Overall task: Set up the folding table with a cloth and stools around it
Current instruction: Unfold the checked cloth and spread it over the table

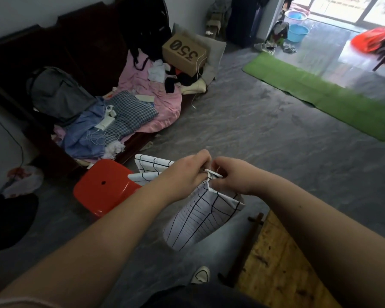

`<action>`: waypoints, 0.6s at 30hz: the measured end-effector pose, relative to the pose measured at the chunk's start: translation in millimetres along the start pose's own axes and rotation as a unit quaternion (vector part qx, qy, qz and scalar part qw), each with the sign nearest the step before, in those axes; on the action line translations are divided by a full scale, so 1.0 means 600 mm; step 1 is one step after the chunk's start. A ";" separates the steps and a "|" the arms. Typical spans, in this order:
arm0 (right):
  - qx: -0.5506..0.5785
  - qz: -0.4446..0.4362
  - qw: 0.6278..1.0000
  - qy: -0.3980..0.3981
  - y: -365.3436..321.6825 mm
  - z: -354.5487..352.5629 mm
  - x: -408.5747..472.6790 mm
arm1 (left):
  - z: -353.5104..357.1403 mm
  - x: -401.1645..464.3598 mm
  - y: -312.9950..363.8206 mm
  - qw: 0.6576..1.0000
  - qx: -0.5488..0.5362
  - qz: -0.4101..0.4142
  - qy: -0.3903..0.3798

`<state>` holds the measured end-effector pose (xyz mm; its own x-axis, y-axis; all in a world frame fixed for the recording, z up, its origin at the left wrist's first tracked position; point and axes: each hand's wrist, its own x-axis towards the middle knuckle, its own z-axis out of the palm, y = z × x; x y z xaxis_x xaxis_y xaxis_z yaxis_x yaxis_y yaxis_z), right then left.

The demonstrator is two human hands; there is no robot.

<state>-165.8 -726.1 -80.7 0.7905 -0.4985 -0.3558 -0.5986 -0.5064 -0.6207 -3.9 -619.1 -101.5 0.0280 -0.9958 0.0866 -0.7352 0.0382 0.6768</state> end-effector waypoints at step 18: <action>0.406 0.123 0.905 -0.008 0.083 -0.025 -0.074 | 0.072 0.044 0.021 0.978 -0.025 0.187 0.092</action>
<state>-232.5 -739.8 -85.6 0.6523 -0.5121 -0.5588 -0.4690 0.3065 -0.8283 -41.6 -648.7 -121.9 -0.1119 -0.8802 0.4612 -0.6838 0.4050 0.6070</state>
